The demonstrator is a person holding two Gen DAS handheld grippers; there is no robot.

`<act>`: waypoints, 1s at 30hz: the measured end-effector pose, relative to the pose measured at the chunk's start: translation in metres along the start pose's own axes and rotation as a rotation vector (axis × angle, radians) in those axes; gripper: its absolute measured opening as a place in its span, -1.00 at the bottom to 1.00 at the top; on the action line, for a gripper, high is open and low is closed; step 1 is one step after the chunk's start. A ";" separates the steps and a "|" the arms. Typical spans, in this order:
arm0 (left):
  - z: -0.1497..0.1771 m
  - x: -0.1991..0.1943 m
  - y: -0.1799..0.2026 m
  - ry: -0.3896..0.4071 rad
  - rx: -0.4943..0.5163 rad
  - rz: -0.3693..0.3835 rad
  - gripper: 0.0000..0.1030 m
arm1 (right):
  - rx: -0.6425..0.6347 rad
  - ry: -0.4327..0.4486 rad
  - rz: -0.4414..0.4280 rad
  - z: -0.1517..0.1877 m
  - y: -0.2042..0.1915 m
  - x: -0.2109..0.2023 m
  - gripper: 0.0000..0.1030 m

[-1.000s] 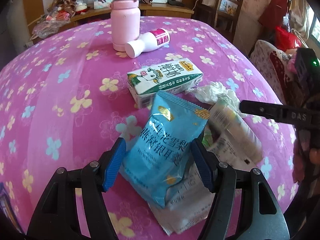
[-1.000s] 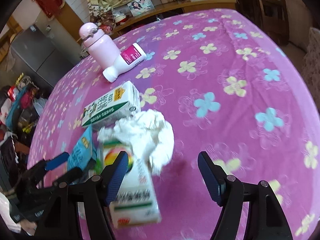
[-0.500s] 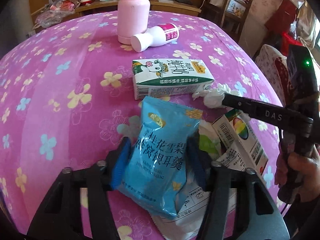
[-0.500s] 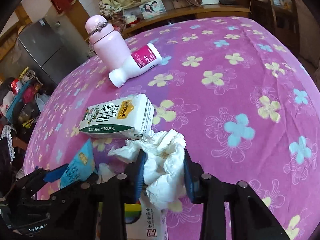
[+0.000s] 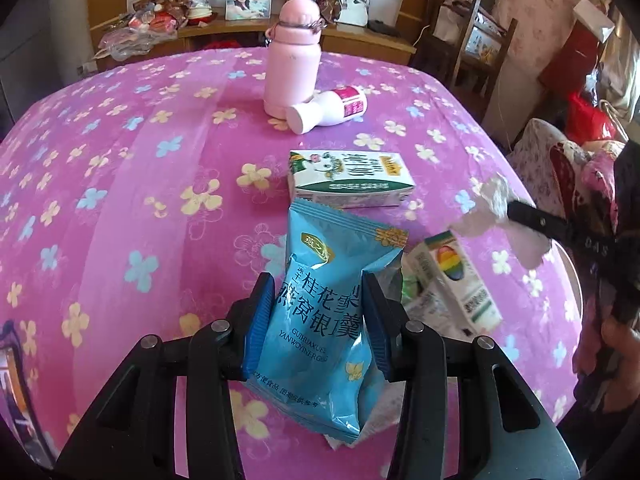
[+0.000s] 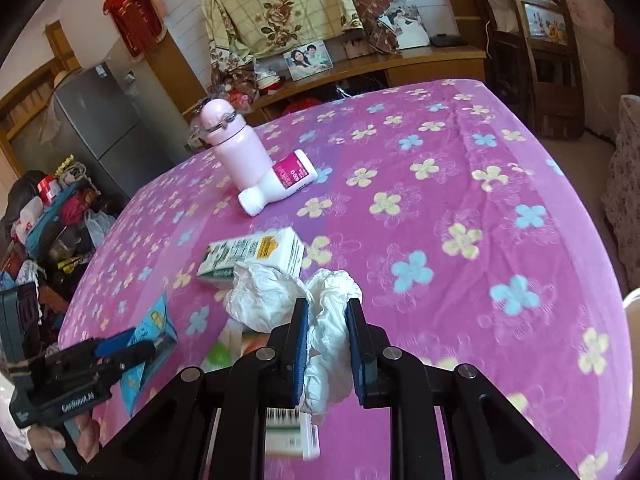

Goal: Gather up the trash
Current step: 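Grasp the blue food pouch with the left tool while the right tool grasps the crumpled tissue, then carry blue pouch and tissue over the white bucket and open both tools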

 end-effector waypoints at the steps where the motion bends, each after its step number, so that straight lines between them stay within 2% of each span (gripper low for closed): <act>1: 0.002 -0.004 0.004 0.003 0.000 0.007 -0.19 | -0.008 -0.004 -0.001 0.005 -0.001 -0.005 -0.66; 6: 0.008 -0.015 0.024 0.018 0.020 0.015 -0.19 | -0.031 -0.028 0.011 0.030 0.005 -0.031 -0.66; 16: 0.020 -0.025 0.063 0.030 0.043 0.005 -0.19 | -0.020 -0.014 0.026 0.061 0.024 -0.073 -0.66; 20: 0.023 -0.027 0.081 0.050 0.084 -0.012 -0.19 | -0.002 -0.015 0.025 0.066 0.030 -0.078 -0.66; 30: 0.028 -0.024 0.119 0.050 0.124 0.010 -0.19 | 0.021 0.005 0.039 0.072 0.044 -0.095 -0.66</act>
Point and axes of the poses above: each gripper's, at about its wrist camera, not at the fingertips, and x roughly the way its jaws point, y to its right, z to its underside, the point moved 7 cm from there along x, roughly the way its jaws point, and after that the axes turned 1 degree about y, right-handed, at the moved point
